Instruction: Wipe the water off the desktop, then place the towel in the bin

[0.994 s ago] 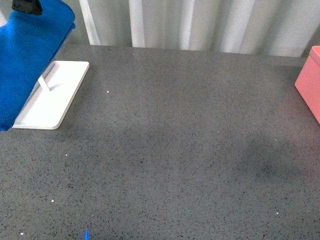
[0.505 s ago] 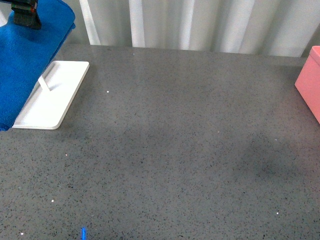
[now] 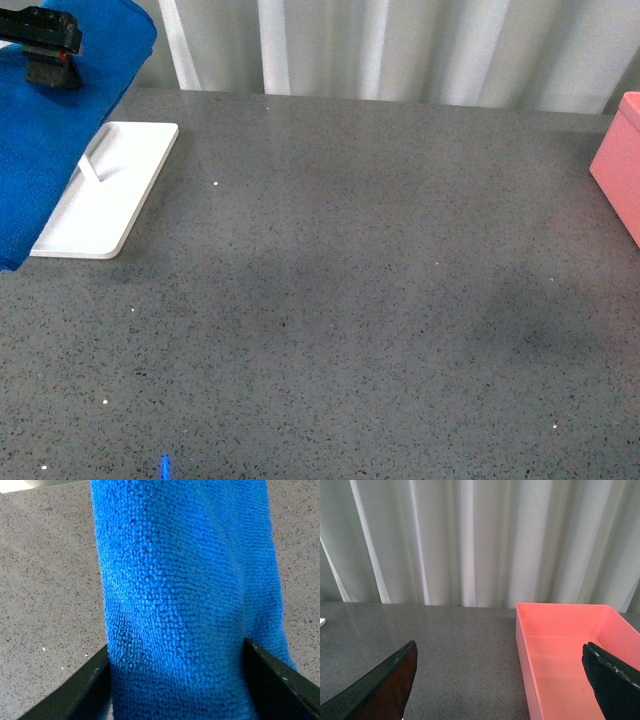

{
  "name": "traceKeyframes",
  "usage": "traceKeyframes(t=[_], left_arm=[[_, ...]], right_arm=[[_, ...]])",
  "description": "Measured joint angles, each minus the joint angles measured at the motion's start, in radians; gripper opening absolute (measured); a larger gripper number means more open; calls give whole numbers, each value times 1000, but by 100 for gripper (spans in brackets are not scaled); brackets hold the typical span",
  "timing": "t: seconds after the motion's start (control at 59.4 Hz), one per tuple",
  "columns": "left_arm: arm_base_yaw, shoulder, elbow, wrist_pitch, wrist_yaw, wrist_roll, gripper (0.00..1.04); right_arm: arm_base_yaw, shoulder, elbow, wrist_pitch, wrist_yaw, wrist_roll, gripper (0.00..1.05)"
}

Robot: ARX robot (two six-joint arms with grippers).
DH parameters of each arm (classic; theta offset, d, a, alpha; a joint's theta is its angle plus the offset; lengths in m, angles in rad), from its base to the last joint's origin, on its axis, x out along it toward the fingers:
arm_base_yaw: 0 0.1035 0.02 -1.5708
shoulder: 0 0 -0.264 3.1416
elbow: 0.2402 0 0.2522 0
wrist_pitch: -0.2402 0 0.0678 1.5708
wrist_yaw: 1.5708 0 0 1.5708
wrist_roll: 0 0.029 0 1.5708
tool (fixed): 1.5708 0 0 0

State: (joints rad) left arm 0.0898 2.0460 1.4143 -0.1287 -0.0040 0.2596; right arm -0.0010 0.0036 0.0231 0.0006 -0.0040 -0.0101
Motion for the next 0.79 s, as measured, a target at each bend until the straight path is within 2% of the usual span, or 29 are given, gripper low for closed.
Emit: traceKeyframes(t=[0.32, 0.421, 0.792], left_arm=[[-2, -12, 0, -3, 6, 18, 19], [-2, -19, 0, -7, 6, 28, 7], [2, -92, 3, -47, 3, 53, 5]], right_arm=[[0, 0, 0, 0, 0, 0, 98], [0, 0, 0, 0, 0, 0, 98], [0, 0, 0, 0, 0, 0, 98]])
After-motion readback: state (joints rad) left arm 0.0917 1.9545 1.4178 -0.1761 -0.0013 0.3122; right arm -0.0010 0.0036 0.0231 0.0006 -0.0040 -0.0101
